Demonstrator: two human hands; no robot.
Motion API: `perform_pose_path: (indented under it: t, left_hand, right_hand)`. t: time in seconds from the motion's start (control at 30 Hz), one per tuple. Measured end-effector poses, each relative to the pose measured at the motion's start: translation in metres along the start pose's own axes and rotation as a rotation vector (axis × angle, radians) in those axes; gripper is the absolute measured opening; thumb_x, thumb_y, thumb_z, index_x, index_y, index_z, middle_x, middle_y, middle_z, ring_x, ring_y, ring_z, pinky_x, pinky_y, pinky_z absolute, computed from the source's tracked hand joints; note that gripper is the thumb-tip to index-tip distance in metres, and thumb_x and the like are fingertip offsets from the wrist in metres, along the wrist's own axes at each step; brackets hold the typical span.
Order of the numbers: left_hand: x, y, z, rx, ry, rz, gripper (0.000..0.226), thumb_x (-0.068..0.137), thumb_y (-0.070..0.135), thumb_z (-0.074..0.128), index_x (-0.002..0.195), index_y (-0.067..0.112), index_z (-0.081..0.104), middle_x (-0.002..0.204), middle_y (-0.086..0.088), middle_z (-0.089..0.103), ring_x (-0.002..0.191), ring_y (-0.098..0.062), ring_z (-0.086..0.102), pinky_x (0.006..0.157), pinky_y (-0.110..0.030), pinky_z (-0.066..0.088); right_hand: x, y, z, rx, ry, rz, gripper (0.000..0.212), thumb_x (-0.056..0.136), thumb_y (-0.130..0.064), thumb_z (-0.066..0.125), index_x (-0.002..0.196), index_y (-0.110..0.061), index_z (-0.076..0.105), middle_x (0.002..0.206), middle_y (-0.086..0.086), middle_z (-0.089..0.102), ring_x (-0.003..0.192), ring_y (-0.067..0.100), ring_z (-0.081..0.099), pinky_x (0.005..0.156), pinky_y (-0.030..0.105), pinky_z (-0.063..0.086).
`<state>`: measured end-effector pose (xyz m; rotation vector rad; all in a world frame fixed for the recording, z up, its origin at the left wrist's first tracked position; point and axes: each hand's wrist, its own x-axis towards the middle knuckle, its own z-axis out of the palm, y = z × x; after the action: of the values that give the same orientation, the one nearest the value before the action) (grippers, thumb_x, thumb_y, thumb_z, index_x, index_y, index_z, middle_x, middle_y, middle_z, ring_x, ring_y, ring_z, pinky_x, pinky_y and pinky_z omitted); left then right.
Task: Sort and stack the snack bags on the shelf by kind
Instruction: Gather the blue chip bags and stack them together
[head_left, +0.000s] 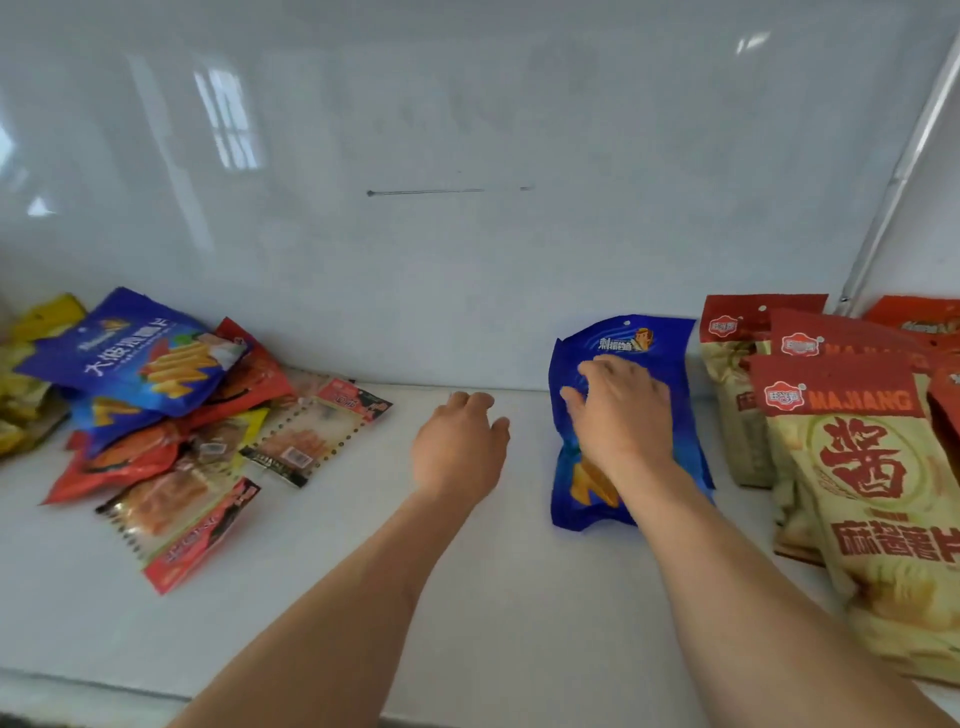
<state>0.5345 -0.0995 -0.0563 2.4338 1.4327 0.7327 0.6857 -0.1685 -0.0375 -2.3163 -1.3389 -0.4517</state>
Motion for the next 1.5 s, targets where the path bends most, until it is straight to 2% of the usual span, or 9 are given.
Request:
perform_pose_path:
  t: [0.23, 0.5, 0.6, 0.7, 0.87, 1.07, 1.23, 1.37, 1.5]
  left_hand:
    - [-0.010, -0.091, -0.062, 0.341, 0.100, 0.163, 0.034, 0.101, 0.034, 0.044, 0.126, 0.018, 0.061, 0.127, -0.002, 0.060, 0.122, -0.027, 0.053, 0.092, -0.039, 0.044]
    - [-0.019, -0.207, -0.141, 0.451, 0.128, 0.153, 0.029, 0.099, 0.029, 0.046, 0.120, 0.016, 0.062, 0.120, -0.005, 0.062, 0.115, -0.029, 0.055, 0.090, -0.039, 0.043]
    - [-0.017, -0.242, -0.159, 0.417, 0.142, 0.101, 0.026, 0.099, 0.029, 0.045, 0.113, 0.017, 0.063, 0.116, -0.003, 0.062, 0.112, -0.027, 0.056, 0.085, -0.038, 0.044]
    - [-0.009, -0.271, -0.171, 0.316, 0.146, 0.016, 0.031, 0.100, 0.035, 0.043, 0.117, 0.018, 0.062, 0.119, -0.002, 0.061, 0.113, -0.027, 0.055, 0.085, -0.039, 0.045]
    - [0.009, -0.311, -0.185, 0.068, 0.202, -0.196, 0.038, 0.098, 0.036, 0.046, 0.130, 0.021, 0.059, 0.131, -0.004, 0.057, 0.121, -0.026, 0.053, 0.089, -0.039, 0.047]
    - [0.050, -0.349, -0.194, -0.271, 0.293, -0.494, 0.063, 0.094, 0.033, 0.055, 0.149, 0.011, 0.035, 0.150, -0.012, 0.039, 0.136, -0.033, 0.040, 0.109, -0.046, 0.039]
    - [0.100, -0.408, -0.161, -0.671, 0.327, -0.689, 0.083, 0.057, 0.055, 0.058, 0.131, 0.017, 0.048, 0.130, -0.007, 0.060, 0.113, -0.030, 0.061, 0.098, -0.052, 0.052]
    - [0.102, -0.399, -0.175, -0.787, 0.253, -0.721, 0.061, 0.085, 0.034, 0.065, 0.135, 0.007, 0.045, 0.128, -0.006, 0.060, 0.113, -0.030, 0.060, 0.095, -0.042, 0.051]
    - [0.114, -0.405, -0.174, -0.866, 0.242, -0.729, 0.063, 0.091, 0.044, 0.063, 0.138, 0.008, 0.044, 0.131, -0.007, 0.061, 0.114, -0.029, 0.061, 0.098, -0.042, 0.051]
  right_hand:
    - [-0.024, -0.118, 0.028, 0.030, -0.043, -0.277, 0.030, 0.102, -0.032, 0.047, 0.122, -0.016, 0.063, 0.127, 0.002, 0.063, 0.119, 0.027, 0.056, 0.093, 0.039, 0.040]
    - [-0.044, -0.259, 0.051, 0.041, -0.080, -0.308, 0.034, 0.098, -0.025, 0.050, 0.131, -0.020, 0.057, 0.125, 0.003, 0.064, 0.116, 0.028, 0.058, 0.088, 0.037, 0.042]
    - [-0.044, -0.301, 0.058, 0.040, -0.090, -0.297, 0.027, 0.095, -0.018, 0.050, 0.120, -0.020, 0.062, 0.120, 0.002, 0.065, 0.112, 0.027, 0.059, 0.083, 0.036, 0.044]
    - [-0.037, -0.333, 0.061, 0.079, -0.075, -0.311, 0.021, 0.097, -0.021, 0.049, 0.111, -0.019, 0.064, 0.114, 0.002, 0.066, 0.107, 0.028, 0.060, 0.082, 0.037, 0.043]
    - [-0.003, -0.378, 0.068, 0.192, -0.156, -0.301, 0.034, 0.102, -0.037, 0.043, 0.131, -0.023, 0.056, 0.125, 0.004, 0.063, 0.112, 0.030, 0.058, 0.088, 0.041, 0.045]
    - [0.048, -0.421, 0.086, 0.264, -0.231, -0.306, 0.039, 0.100, -0.037, 0.047, 0.134, -0.019, 0.055, 0.131, 0.007, 0.060, 0.117, 0.030, 0.059, 0.094, 0.041, 0.047]
    - [0.086, -0.445, 0.110, 0.262, -0.316, -0.291, 0.049, 0.097, -0.051, 0.046, 0.133, -0.019, 0.053, 0.133, 0.005, 0.057, 0.117, 0.029, 0.059, 0.095, 0.042, 0.049]
    - [0.102, -0.446, 0.129, 0.277, -0.477, -0.113, 0.072, 0.076, -0.077, 0.039, 0.117, -0.022, 0.060, 0.108, 0.001, 0.072, 0.092, 0.025, 0.070, 0.086, 0.040, 0.056]
    - [0.095, -0.436, 0.138, 0.276, -0.435, 0.055, 0.077, 0.073, -0.082, 0.048, 0.115, -0.020, 0.067, 0.113, 0.006, 0.071, 0.102, 0.031, 0.067, 0.085, 0.038, 0.052]
